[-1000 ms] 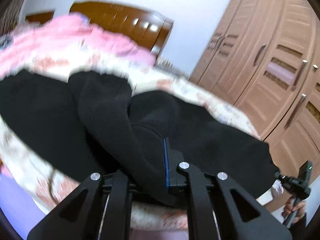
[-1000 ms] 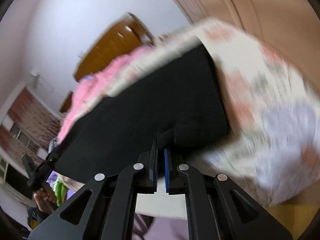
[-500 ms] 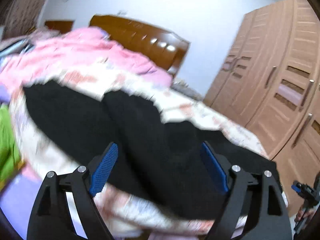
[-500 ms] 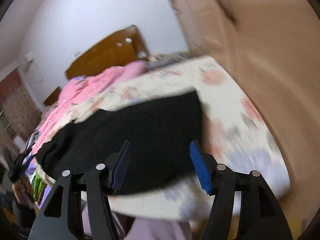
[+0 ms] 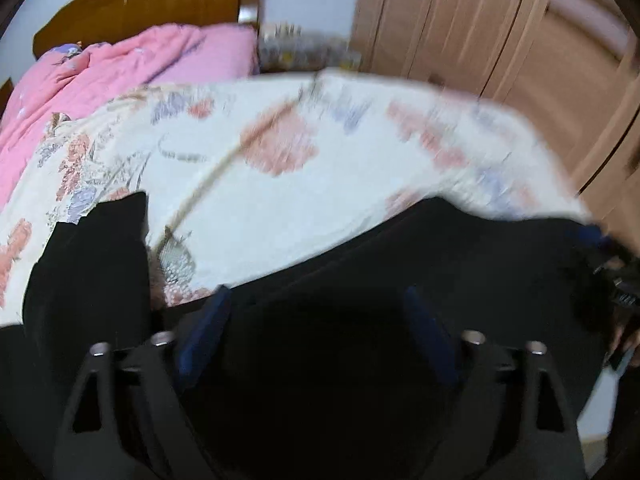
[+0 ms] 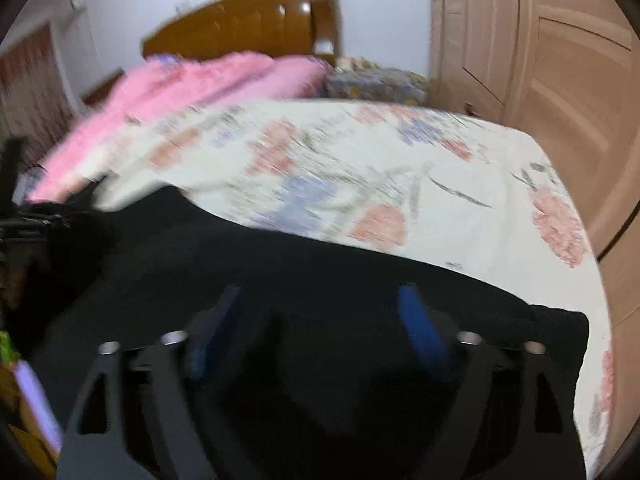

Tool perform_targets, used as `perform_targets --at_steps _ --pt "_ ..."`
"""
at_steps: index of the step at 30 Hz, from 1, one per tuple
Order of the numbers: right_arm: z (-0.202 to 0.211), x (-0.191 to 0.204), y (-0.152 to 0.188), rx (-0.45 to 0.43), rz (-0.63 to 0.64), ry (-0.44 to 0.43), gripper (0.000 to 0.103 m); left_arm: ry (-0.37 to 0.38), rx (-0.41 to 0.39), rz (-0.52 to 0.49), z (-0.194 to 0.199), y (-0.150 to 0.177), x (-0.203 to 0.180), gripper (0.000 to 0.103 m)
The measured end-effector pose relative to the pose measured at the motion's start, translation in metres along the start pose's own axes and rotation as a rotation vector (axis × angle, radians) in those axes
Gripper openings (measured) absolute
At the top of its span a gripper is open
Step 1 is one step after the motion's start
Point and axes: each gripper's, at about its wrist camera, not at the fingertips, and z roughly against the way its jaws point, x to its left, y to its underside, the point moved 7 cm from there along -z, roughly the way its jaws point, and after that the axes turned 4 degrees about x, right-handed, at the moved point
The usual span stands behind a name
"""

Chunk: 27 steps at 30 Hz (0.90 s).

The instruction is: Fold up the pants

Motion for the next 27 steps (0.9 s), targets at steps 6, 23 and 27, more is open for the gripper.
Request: perform_targets --at_steps 6,23,27 --pt "0.002 -0.005 0.009 -0.015 -0.047 -0.068 0.084 -0.208 -0.085 -0.038 -0.017 0.008 0.023 0.014" --pt "-0.004 0.004 0.009 0.001 -0.001 -0.018 0.089 -0.318 -0.388 0.221 0.101 0.019 0.136 0.101" --pt "-0.006 0.003 0.009 0.004 -0.002 -0.023 0.089 -0.301 -0.208 0.214 0.079 0.008 0.164 0.101"
